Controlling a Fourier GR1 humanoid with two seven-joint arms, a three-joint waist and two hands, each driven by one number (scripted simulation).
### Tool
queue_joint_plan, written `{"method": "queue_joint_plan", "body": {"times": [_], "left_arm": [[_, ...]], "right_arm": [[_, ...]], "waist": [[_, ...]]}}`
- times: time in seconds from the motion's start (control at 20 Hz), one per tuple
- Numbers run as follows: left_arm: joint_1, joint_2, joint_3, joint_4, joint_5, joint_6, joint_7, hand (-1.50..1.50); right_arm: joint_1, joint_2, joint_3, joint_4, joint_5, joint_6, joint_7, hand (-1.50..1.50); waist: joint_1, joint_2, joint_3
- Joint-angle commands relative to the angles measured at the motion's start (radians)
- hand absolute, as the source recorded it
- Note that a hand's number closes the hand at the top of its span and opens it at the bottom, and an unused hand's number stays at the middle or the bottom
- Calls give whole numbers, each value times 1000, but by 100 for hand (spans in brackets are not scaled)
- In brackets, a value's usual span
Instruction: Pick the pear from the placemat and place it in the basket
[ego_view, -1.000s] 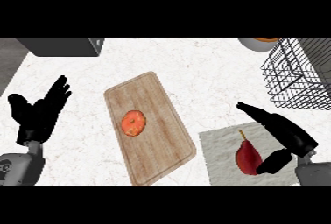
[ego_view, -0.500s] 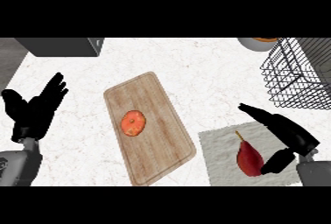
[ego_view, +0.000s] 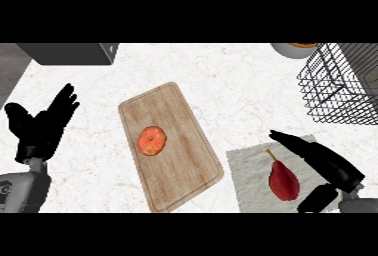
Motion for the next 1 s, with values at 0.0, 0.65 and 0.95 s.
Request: {"method": "queue_joint_plan", "body": {"times": [0.0,0.65,0.95], "left_arm": [[-46,-22,8,71,-41,-2,-42,0],[24,-6,57,-57,-29,-51,23,0],[45,-67,25,-96,-69,-27,40,0]], "right_arm": [[-20,-21,-24,59,48,-29,-41,-150],[19,50,129,72,266,-158,-25,150],[-33,79,102,214,307,-246,-81,150]], "waist": [[-1,1,0],[3,0,0],[5,0,0]]}}
